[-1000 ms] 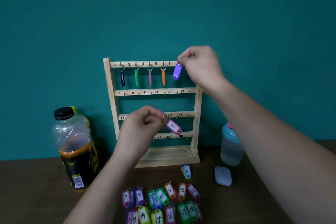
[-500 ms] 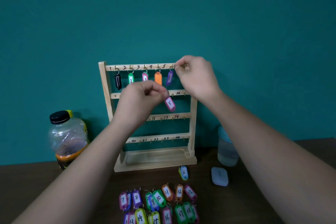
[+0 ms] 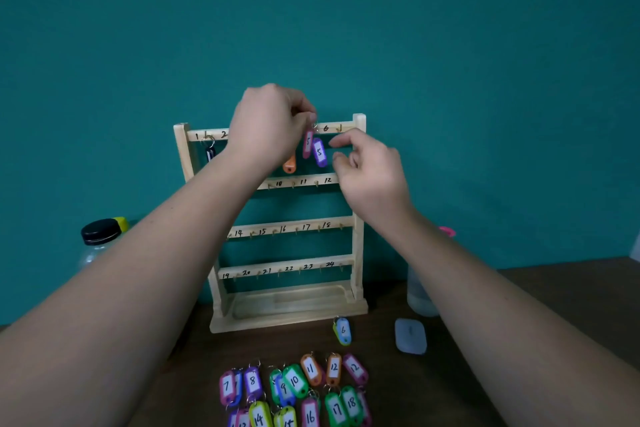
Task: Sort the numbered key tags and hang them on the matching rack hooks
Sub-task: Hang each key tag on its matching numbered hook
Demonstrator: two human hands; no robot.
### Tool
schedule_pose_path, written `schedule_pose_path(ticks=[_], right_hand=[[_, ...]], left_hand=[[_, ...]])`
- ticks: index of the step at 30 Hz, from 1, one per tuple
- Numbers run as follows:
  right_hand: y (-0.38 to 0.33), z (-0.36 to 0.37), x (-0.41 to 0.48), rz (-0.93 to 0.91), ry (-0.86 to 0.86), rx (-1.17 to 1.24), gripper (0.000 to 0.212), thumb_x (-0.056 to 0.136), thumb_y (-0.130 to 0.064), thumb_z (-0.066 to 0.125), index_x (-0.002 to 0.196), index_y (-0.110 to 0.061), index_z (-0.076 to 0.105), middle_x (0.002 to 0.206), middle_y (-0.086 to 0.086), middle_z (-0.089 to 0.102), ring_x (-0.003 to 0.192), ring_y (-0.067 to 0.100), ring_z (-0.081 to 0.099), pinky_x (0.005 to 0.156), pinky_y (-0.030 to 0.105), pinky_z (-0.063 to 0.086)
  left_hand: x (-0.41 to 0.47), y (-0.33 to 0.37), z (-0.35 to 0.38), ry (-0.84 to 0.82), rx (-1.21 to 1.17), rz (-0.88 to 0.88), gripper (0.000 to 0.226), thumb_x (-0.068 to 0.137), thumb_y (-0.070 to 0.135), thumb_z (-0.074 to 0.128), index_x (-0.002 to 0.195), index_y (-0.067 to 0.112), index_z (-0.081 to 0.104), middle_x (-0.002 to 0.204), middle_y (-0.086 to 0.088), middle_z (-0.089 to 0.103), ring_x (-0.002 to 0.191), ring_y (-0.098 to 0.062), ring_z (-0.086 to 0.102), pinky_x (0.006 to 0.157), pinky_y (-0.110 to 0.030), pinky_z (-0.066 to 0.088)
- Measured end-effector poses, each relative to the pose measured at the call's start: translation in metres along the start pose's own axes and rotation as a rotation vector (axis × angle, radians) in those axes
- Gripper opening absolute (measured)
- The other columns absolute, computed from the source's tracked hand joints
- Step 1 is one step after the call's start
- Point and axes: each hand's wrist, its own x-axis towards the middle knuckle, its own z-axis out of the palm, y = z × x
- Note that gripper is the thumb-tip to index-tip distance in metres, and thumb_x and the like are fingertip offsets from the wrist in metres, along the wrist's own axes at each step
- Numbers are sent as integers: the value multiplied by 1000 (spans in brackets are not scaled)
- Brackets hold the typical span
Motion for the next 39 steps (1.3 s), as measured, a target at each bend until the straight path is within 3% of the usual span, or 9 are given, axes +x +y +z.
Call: schedule_pose_path(ticks=[5,14,18,22,28,31,35,39], right_hand=[[1,-3,-4,9,-3,3,17,99,-16,60,108,-24,72,48,-7,42,49,12,42,59,41,49],[7,-3,-20,38,4,40,16,99,-15,59,104,-24,72,48,-4,40,47,12,38,54,40,45],[13,0,-37,51,36,60,16,98,-10,60,102,-21,71,47,-6,41,47,12,41,52,36,41],[22,3,-60,33,11,34,10,102,-13,63,101,-23,61,52,-3,48,48,14,47,51,40,41],[54,16,-105,139,-118,-98,11,101,-27,65,91,-25,65,64,-6,62,60,11,60,51,27,41],[68,25,-130,236,-186,-163,12,99,-30,67,88,-26,68,71,-10,66,64,7,62,53,27,42],[85,36,-160,328,-313,-306,8,96,-34,69,95,-27,72,88,-8,73,82,10,69,72,39,59],[94,42,-177,362,-434,-493,23,98,-47,69,104,-24,68,98,-5,68,87,13,64,68,31,49]], left_hand=[[2,1,5,17,69,17,15,97,32,66,96,30,81,79,5,77,74,-22,70,73,-36,61],[-2,3,2,22,166,49,15,93,28,69,101,33,81,94,4,79,96,-25,69,82,-38,57],[-11,-1,4,67,129,86,20,95,28,69,112,30,78,105,10,78,106,-23,65,90,-37,54],[-32,-8,6,142,35,162,16,93,26,73,109,26,74,102,8,72,95,-19,62,85,-31,46],[-95,-19,20,182,-83,145,19,89,16,76,105,23,72,88,10,68,81,-9,54,79,-29,45],[-127,-32,33,130,-106,91,17,91,15,77,105,23,72,89,12,67,81,-8,54,78,-29,47],[-164,-53,54,27,-88,16,11,92,20,76,100,27,73,91,15,68,83,-8,57,78,-31,50],[-191,-70,72,-59,-78,-77,9,93,23,76,97,31,72,91,17,68,86,-5,60,75,-27,50]])
